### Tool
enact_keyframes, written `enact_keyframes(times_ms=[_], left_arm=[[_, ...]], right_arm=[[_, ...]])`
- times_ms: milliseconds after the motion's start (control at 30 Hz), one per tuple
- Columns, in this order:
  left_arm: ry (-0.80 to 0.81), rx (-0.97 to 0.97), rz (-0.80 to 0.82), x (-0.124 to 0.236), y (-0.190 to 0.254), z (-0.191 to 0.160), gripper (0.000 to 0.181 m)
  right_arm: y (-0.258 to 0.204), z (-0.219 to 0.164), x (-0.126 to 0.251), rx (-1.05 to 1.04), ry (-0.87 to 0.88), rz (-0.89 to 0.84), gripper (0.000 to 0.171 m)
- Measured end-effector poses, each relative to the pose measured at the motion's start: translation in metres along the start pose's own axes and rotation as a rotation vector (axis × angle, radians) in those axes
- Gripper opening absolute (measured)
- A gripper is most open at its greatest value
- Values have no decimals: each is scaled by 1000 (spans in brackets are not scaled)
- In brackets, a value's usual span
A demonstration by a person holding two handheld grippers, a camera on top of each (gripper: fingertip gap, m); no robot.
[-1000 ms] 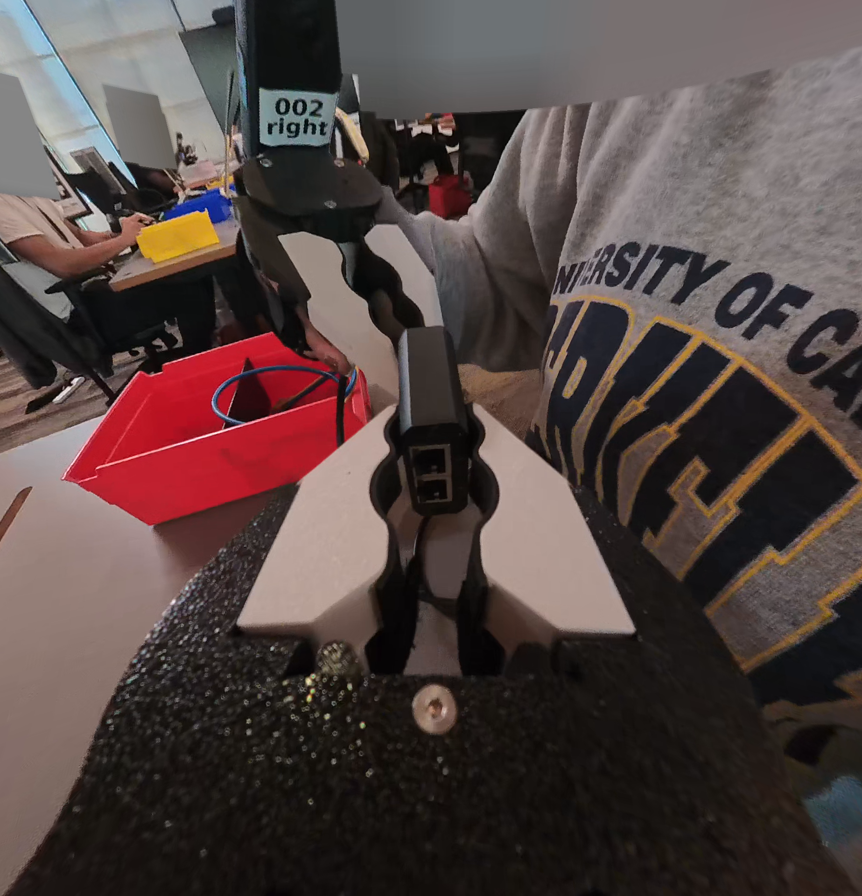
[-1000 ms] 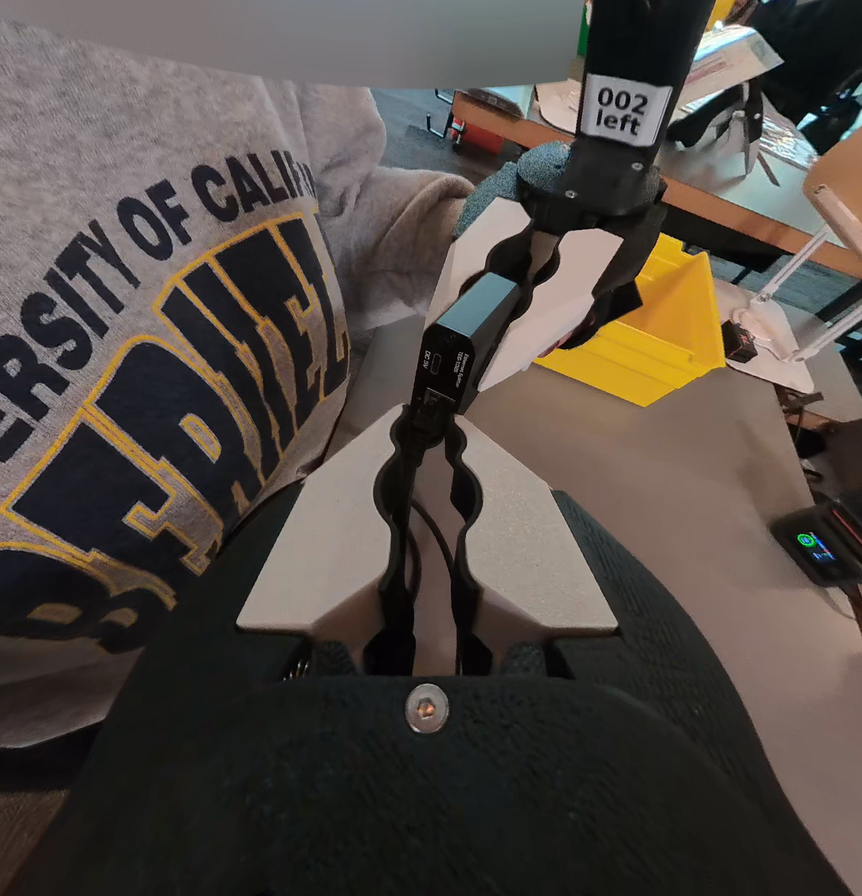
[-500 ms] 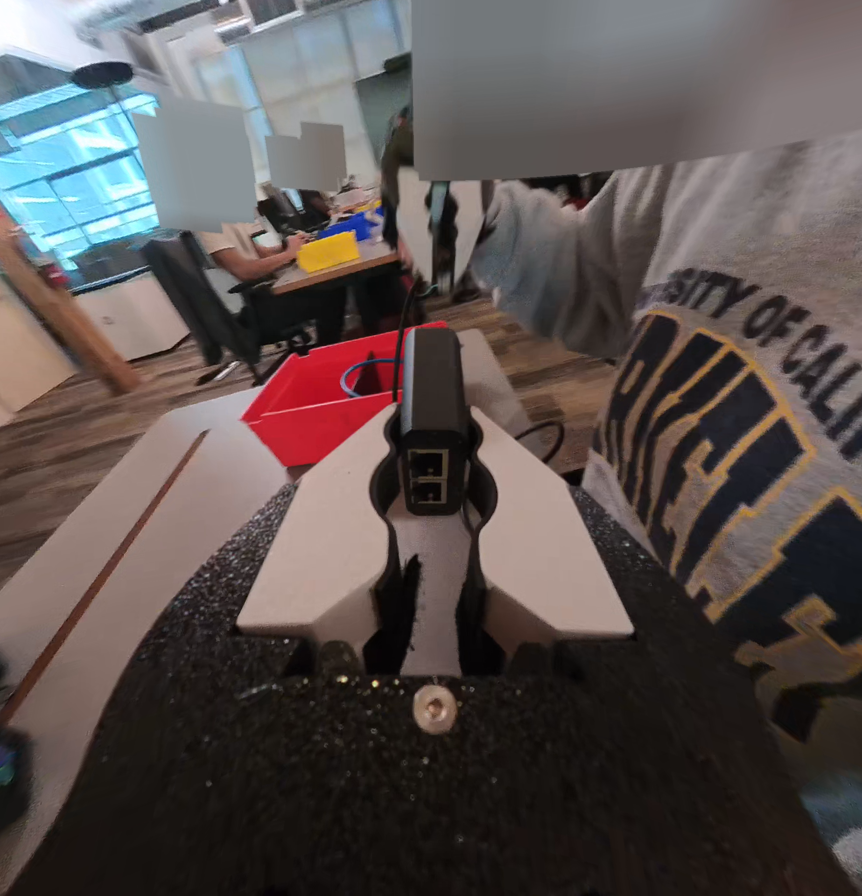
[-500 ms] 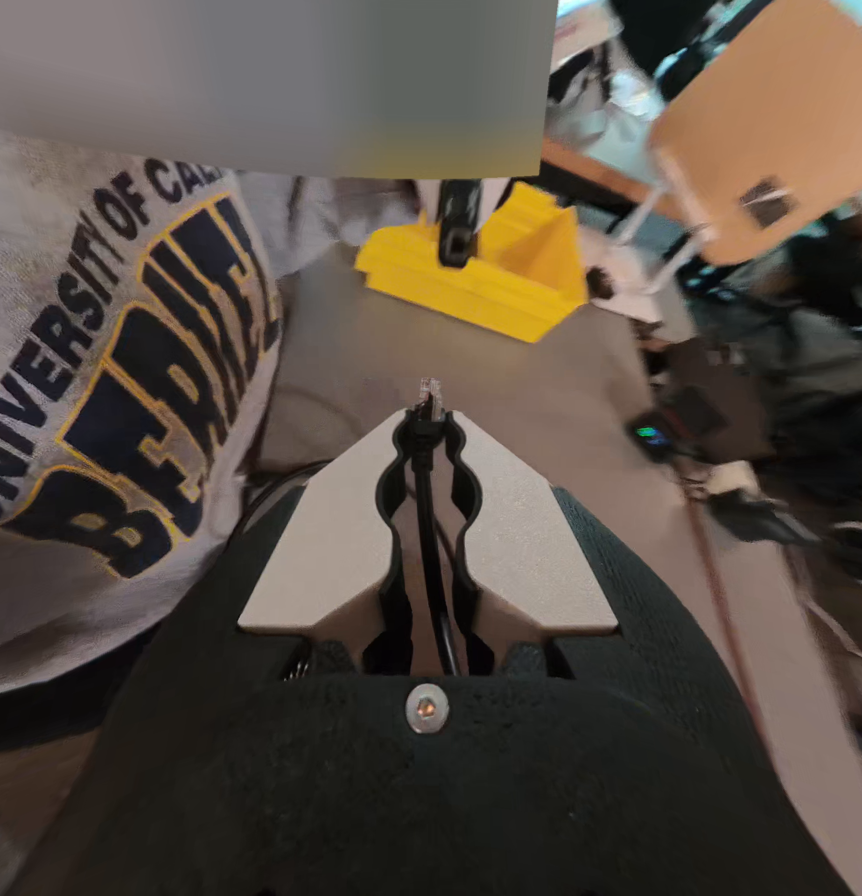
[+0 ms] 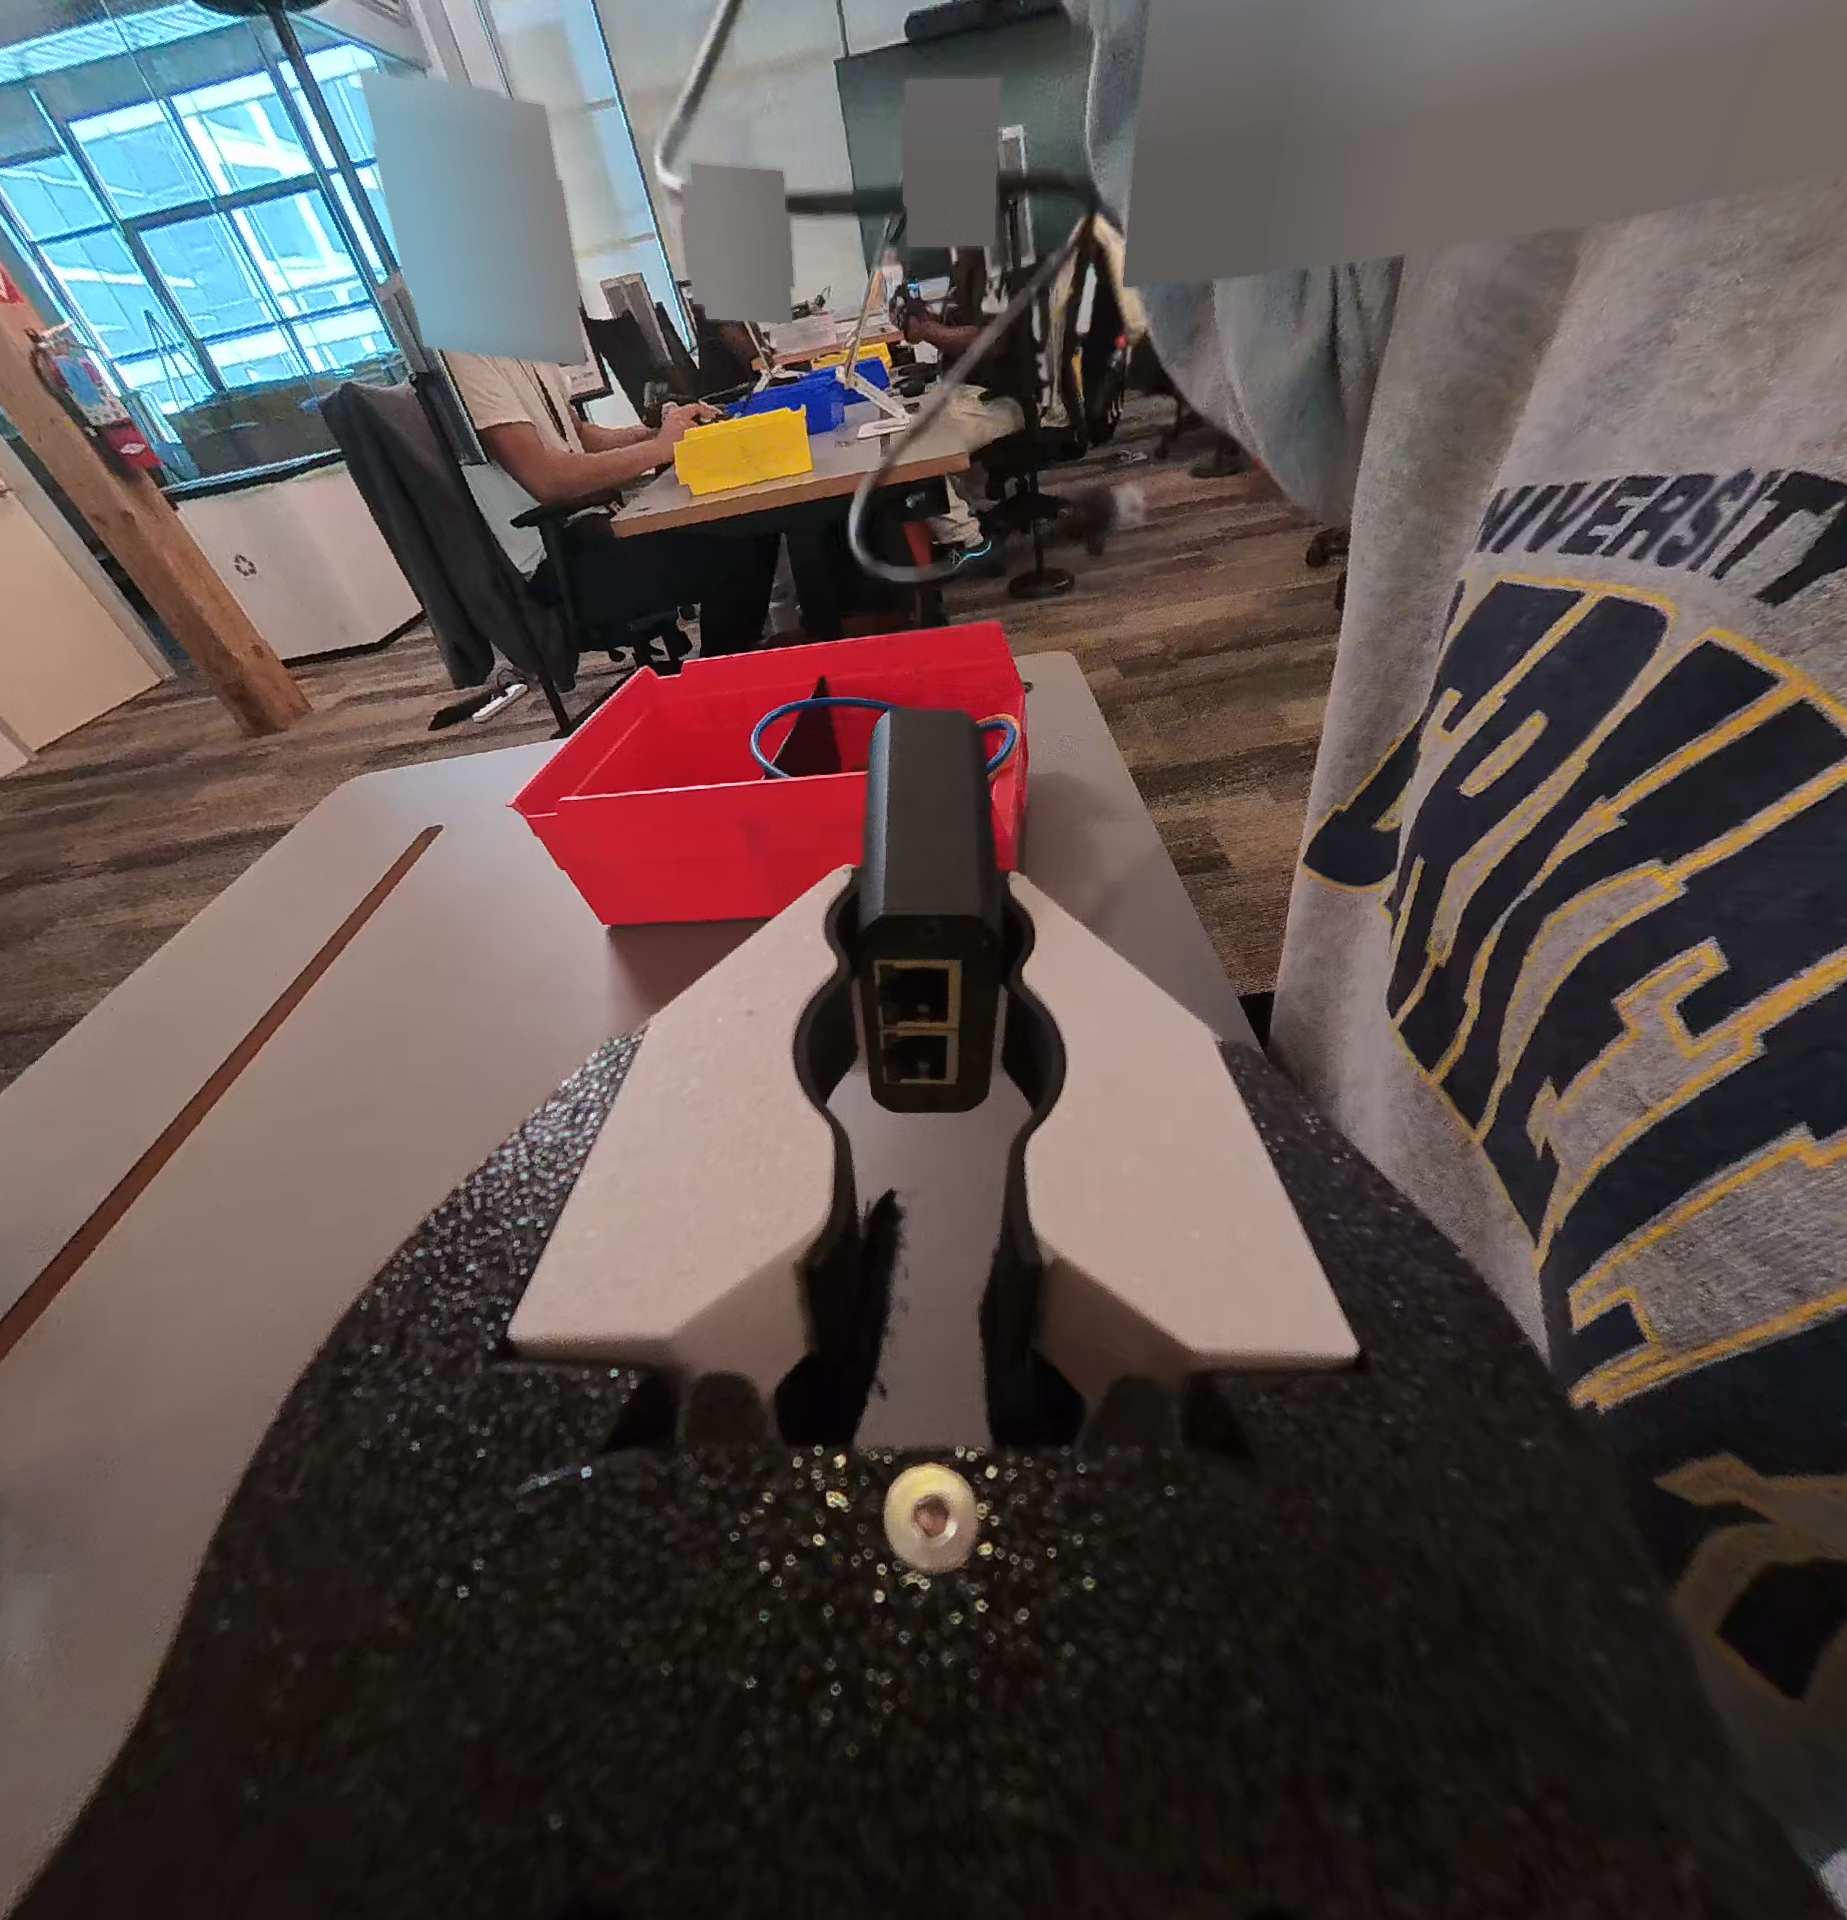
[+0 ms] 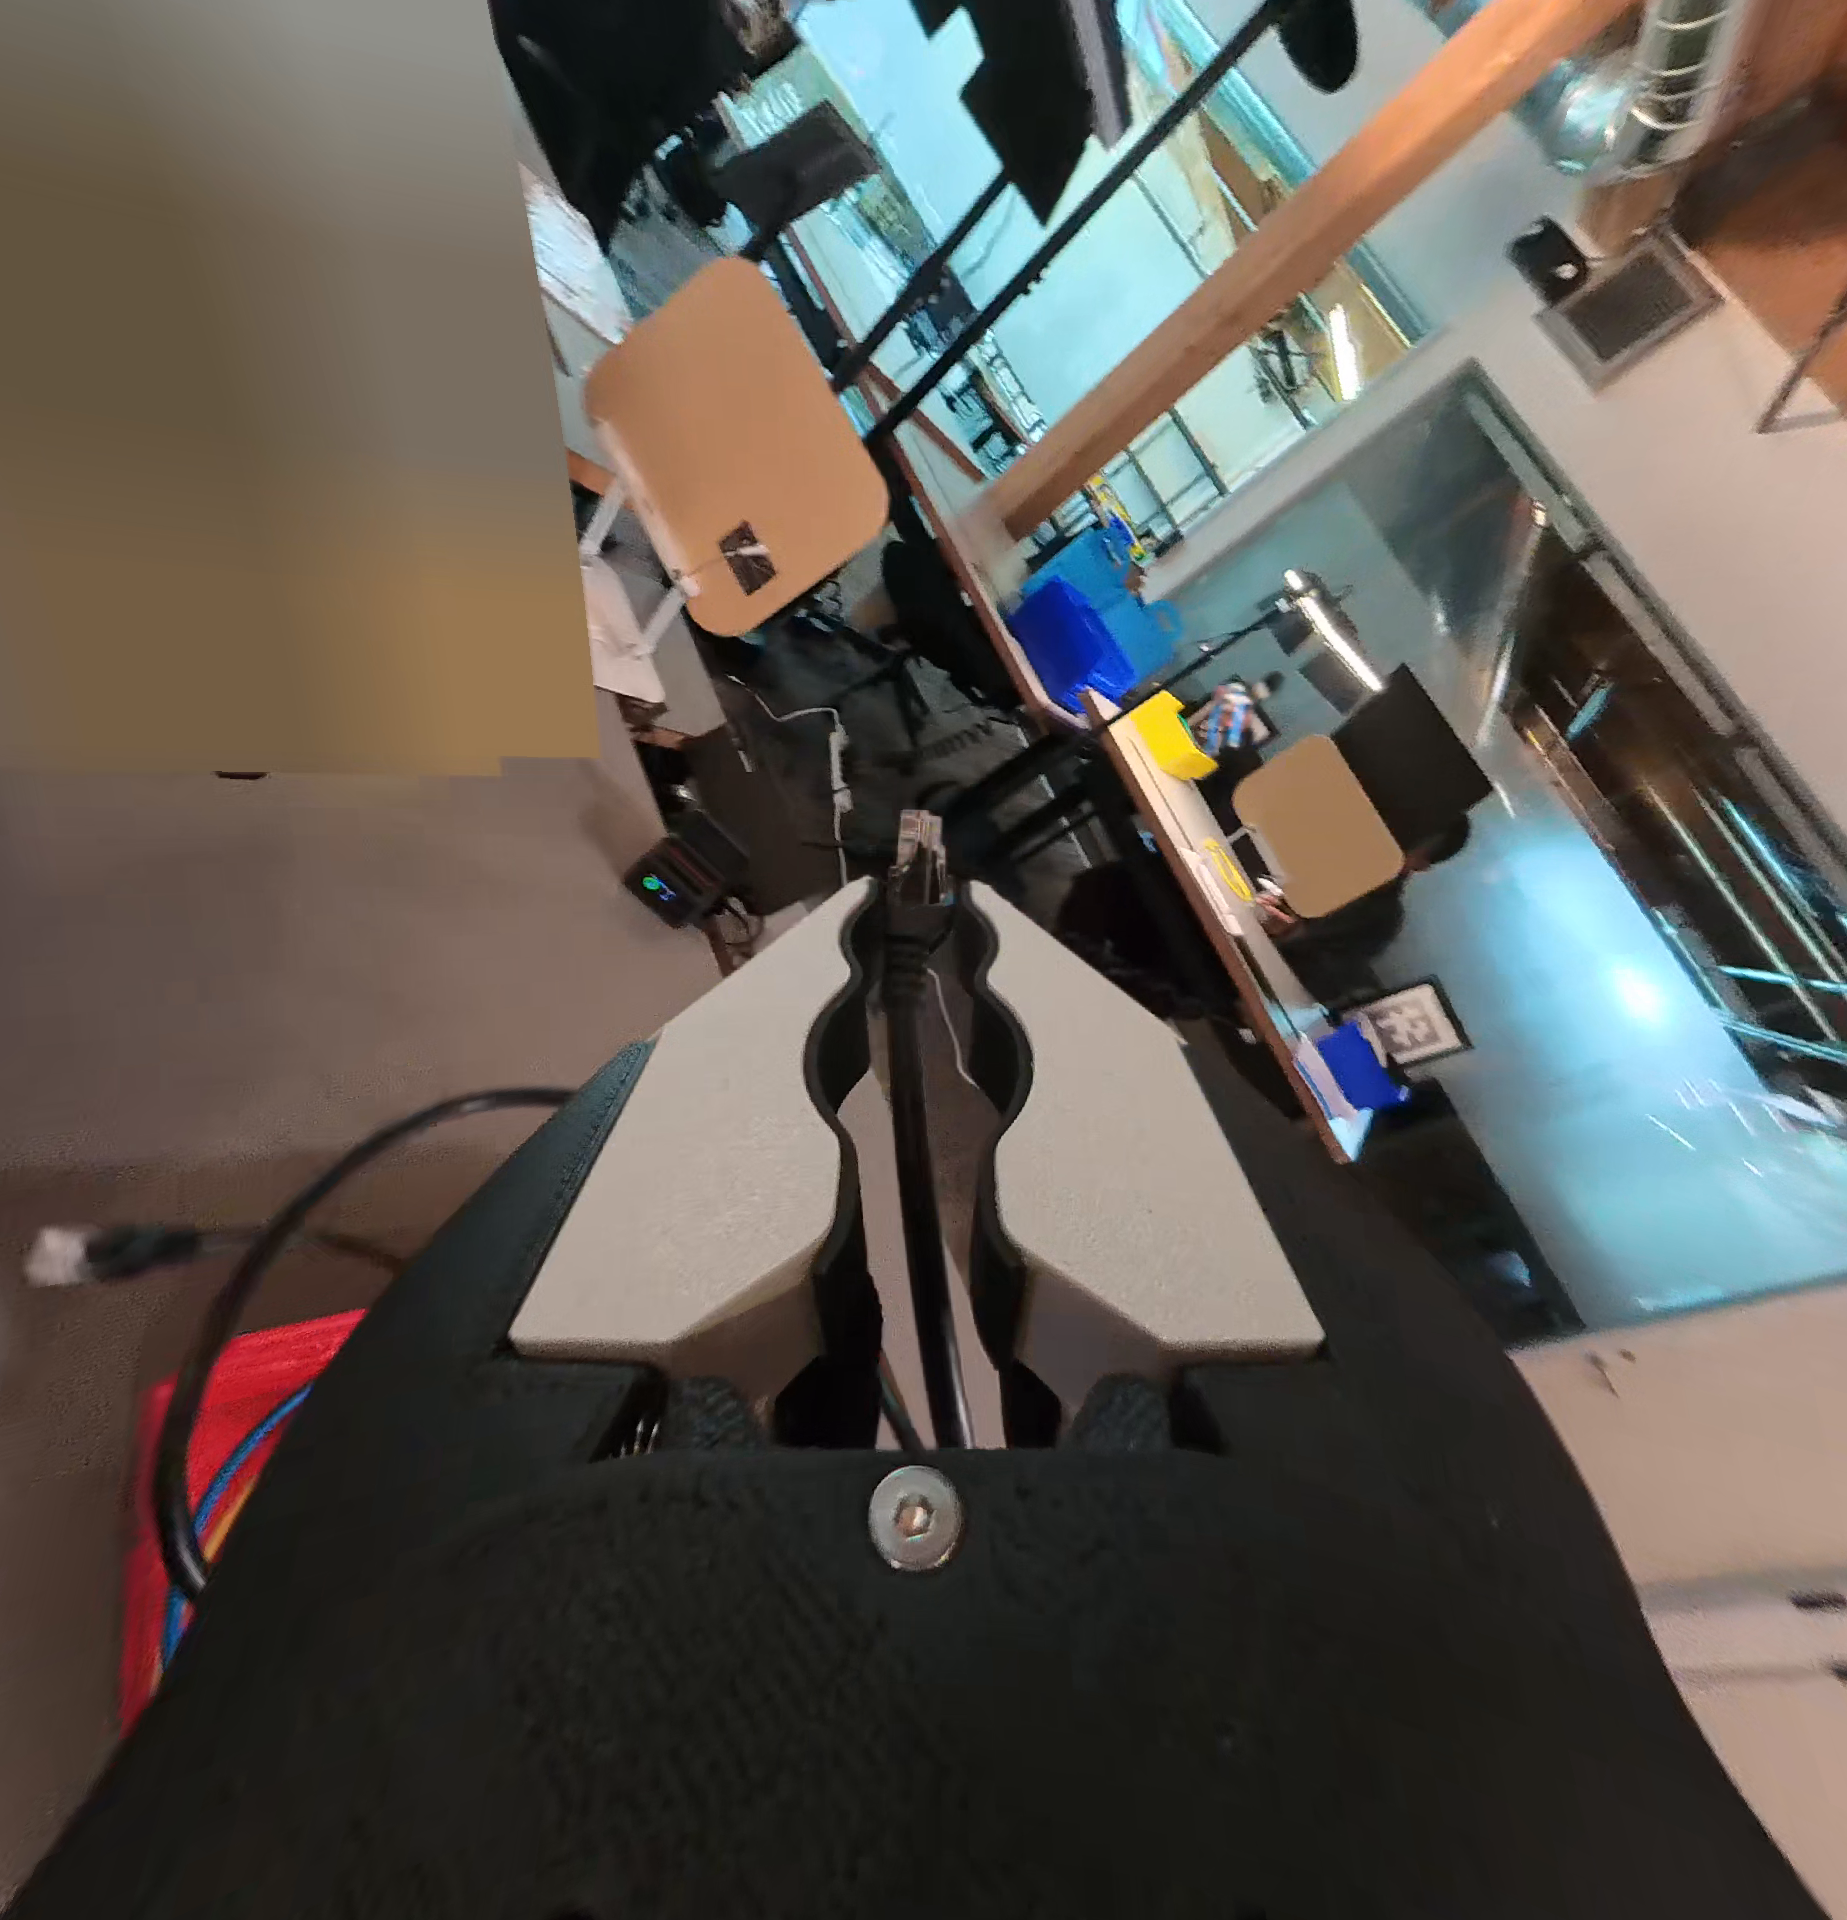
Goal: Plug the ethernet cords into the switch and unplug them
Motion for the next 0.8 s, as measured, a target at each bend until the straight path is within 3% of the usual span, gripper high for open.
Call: enact_keyframes(times_ms=[133,267,433,567,633,800], left_arm=[[0,7,-8,-5,-1,-2,20],[-13,17,-16,-12,-1,-7,21],[-43,31,-2,-23,-3,-17,20],[-67,40,41,-30,-6,-27,21],[-76,43,62,-32,-7,-32,20],[-74,73,60,-36,-8,-40,21]], right_arm=[[12,-19,10,-48,-46,-40,11],[1,-76,11,-98,-116,-91,12],[-44,-155,1,-80,-179,-249,12],[-99,-197,-13,-75,-170,-371,12],[-127,-214,-19,-133,-201,-338,12],[-177,-253,-23,-415,-434,-46,12]])
Point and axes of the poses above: each gripper's, where its closed fingertips meet, x back along the fingers, z out of its top, y = z × x across the jaws, the point moved 10 cm from there along x, back along the fingers, and after that the axes turned 6 degrees about y, right-handed, at the moved point
